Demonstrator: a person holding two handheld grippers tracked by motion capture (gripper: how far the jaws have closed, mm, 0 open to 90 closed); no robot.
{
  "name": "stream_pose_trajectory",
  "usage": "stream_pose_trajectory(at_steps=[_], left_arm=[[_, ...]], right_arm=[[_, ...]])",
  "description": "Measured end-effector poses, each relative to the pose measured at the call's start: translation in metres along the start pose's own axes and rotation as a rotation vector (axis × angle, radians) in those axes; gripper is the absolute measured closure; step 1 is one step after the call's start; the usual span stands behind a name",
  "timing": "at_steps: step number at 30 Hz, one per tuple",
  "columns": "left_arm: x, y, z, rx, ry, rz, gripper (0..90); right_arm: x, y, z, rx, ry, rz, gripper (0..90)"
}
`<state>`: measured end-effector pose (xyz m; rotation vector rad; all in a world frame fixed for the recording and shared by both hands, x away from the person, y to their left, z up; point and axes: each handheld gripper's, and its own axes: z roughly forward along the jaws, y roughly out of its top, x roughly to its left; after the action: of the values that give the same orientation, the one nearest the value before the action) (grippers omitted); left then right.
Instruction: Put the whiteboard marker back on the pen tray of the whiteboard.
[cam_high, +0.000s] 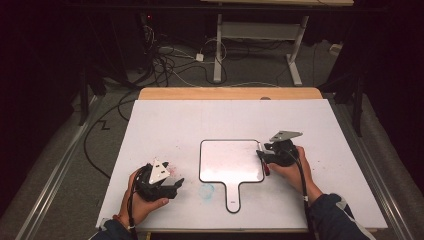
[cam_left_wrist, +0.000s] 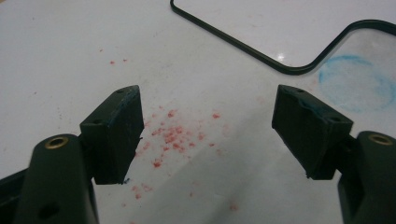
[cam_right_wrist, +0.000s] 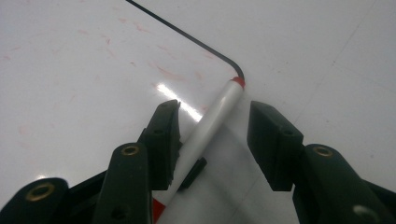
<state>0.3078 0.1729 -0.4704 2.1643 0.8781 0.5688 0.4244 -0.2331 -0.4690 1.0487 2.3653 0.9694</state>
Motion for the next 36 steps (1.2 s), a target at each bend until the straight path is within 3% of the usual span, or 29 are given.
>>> stream_pose_trajectory(at_steps=[11, 20, 24, 36], left_arm=[[0.0, 0.0, 0.0, 0.0, 0.001, -0.004, 24.1], [0.0, 0.0, 0.0, 0.001, -0.002, -0.001, 24.1], [0.0, 0.0, 0.001, 0.002, -0.003, -0.003, 24.1], [0.0, 0.001, 0.002, -0.001, -0.004, 0.009, 23.5]], right_arm=[[-0.002, 0.0, -0.006, -0.024, -0.009, 0.008, 50.9], [-0.002, -0.002, -0.008, -0.012, -0.012, -0.004, 50.7], [-0.002, 0.0, -0.017, -0.057, -0.009, -0.008, 48.8], [0.011, 0.003, -0.073, -0.244, -0.046, -0.131, 39.8]])
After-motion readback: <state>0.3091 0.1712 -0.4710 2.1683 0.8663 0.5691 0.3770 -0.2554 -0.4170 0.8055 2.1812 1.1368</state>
